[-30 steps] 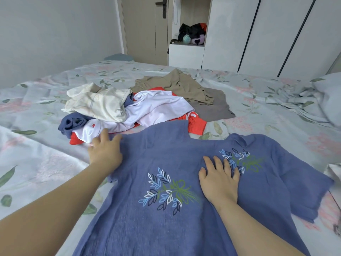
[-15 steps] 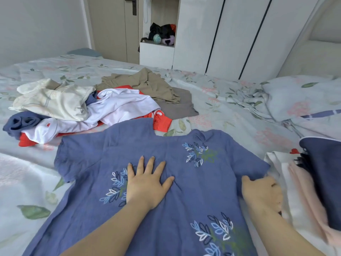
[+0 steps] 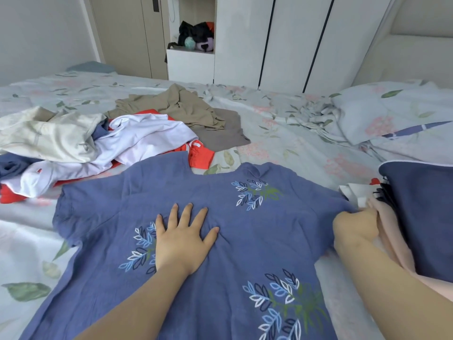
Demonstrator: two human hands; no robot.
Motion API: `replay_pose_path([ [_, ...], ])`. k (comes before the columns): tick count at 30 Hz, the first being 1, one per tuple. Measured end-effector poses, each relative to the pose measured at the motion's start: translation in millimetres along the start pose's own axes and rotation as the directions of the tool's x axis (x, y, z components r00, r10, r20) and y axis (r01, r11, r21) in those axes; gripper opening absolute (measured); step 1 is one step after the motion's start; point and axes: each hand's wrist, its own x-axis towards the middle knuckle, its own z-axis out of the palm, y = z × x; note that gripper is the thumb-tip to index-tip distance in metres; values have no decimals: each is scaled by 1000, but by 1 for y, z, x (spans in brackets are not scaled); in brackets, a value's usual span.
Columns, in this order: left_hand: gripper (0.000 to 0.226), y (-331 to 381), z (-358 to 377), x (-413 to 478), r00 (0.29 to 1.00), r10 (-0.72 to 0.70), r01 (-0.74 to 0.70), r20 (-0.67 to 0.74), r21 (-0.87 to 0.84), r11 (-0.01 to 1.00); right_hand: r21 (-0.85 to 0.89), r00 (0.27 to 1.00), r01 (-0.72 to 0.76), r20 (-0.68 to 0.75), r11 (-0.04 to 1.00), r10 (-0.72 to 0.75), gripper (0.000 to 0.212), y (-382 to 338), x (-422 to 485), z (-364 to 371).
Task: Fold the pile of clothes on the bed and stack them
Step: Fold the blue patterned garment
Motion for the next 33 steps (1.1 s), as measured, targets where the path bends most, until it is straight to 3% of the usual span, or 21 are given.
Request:
replay_pose_path([
  [3,81,0,1,0,1000,3,-3,-16,-2,1000,-88,1000,23,-19,996,-25,36,-6,10,3],
  [6,95,0,3,0,1000,3,-3,-22,-10,1000,-124,968,247,66,961,-241,23,-21,-6,9],
  [7,95,-1,3,0,1000,3,-3,-20,-14,1000,-107,927,364,132,925,-350,18,-27,-18,13],
  [9,87,0,2,0,1000,2,-3,-21,-26,1000,-95,779,584,346,806,-523,10,-30,-39,27],
  [11,63,0,-2,-2,1000,-9,8,-14,-54,998,-105,604,681,641,725,-474,11,-26,-64,41],
  [12,54,0,-4,-3,1000,-7,6,-7,-70,998,-125,542,718,717,685,-437,16,-23,-73,47],
  [13,51,-1,-4,-3,1000,-1,1,0,-87,996,-156,523,743,741,651,-421,24,-20,-82,50],
  [16,57,-6,-8,-3,1000,16,-16,-3,-237,971,-255,574,784,645,566,-504,38,-12,-106,54],
  [17,48,-8,-10,-2,1000,4,-13,-22,-390,921,-276,584,785,629,555,-513,40,-10,-116,56],
  [19,31,-15,-25,0,994,-74,-10,-84,-725,689,-297,579,782,670,548,-464,43,-4,-135,66],
  [20,28,-23,-33,0,984,-136,-14,-119,-800,600,-319,573,780,711,539,-408,46,0,-145,70],
  [21,26,-33,-41,-2,966,-195,-24,-170,-810,586,-353,569,782,740,513,-359,49,5,-153,75],
  [23,26,-60,-50,-4,893,-305,-25,-330,-715,699,-422,580,795,737,435,-346,53,13,-162,80],
  [25,27,-89,-51,-7,783,-459,125,-420,-617,777,-451,596,794,709,407,-377,53,16,-165,82],
  [26,30,-100,-50,-9,723,-552,236,-415,-603,762,-459,603,791,700,405,-384,54,17,-166,82],
  [30,50,-125,-47,-13,515,-833,500,-202,-719,483,-469,602,794,696,387,-391,54,17,-168,82],
  [33,56,-141,-50,-5,427,-903,633,42,-728,265,-469,602,795,689,384,-405,54,18,-169,82],
])
